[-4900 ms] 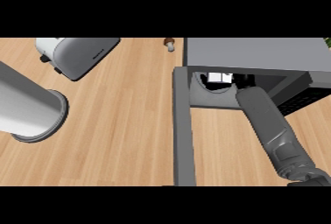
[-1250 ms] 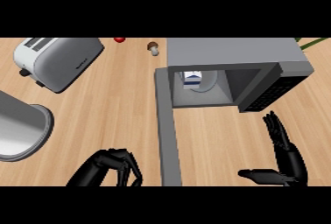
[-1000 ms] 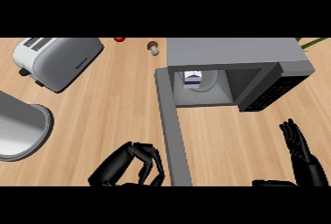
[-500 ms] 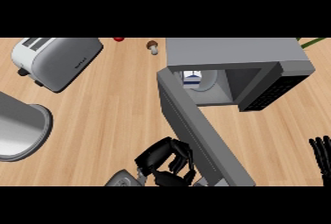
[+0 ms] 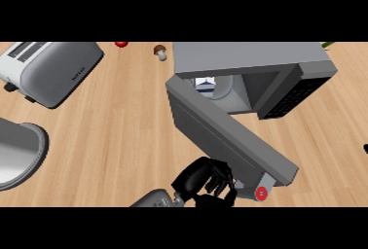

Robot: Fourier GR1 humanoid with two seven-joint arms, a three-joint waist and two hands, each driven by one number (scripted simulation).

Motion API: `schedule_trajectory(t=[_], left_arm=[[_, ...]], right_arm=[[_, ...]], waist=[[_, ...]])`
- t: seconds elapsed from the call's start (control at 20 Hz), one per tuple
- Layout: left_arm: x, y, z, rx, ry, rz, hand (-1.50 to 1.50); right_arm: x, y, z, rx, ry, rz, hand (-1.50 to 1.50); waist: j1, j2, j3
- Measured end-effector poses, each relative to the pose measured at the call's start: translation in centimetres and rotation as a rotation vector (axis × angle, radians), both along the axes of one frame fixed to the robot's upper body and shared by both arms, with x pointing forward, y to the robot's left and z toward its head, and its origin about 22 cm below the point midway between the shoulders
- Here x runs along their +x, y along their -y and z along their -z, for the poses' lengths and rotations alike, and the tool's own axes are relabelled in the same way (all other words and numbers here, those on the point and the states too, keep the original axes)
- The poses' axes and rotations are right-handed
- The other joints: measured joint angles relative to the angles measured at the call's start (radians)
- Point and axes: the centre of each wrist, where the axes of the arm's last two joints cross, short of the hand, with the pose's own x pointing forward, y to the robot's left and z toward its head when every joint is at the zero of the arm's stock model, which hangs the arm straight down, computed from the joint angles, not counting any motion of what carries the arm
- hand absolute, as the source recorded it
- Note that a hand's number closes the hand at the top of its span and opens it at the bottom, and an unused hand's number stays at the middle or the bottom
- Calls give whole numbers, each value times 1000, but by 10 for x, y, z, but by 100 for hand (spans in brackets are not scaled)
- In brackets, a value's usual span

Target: Pick up the milk, place it into the microwave and close the microwave

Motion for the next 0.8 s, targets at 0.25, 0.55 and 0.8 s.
schedule_trajectory(t=[0.25, 0.55, 0.8], left_arm=[[5, 9, -6, -16, 27, -95, 150], [19, 15, -25, -145, 76, -212, 150], [34, 17, -39, -246, 95, -298, 150]], right_arm=[[9, -2, -19, 0, 38, -65, -150], [15, -5, -35, 0, 52, -134, -150], [19, -8, -45, 4, 56, -184, -150]], waist=[[-36, 8, -2], [-79, 19, -6], [-114, 31, -7]])
